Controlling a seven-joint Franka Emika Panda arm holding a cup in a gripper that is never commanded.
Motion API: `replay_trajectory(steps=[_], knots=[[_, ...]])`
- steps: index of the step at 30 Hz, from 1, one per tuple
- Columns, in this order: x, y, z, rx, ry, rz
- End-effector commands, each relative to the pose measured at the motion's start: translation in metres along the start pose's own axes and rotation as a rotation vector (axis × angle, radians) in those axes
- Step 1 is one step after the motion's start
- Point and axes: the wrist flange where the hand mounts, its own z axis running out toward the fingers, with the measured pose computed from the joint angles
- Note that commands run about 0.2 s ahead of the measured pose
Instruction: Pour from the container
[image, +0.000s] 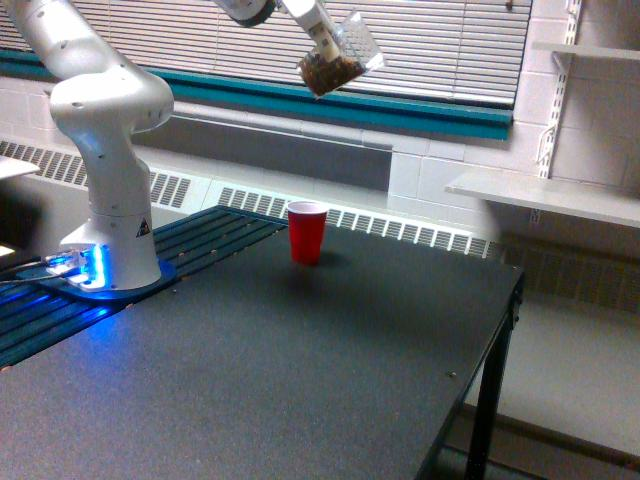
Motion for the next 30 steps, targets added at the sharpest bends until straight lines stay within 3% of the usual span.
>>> replay_trajectory(steps=[1, 21, 30], knots=[[-0.029, -0.018, -0.010, 0.023, -0.027, -0.038], [-0.117, -0.063, -0.048, 0.080, -0.118, -0.128], [-0.156, -0.069, -0.059, 0.077, -0.159, -0.130]])
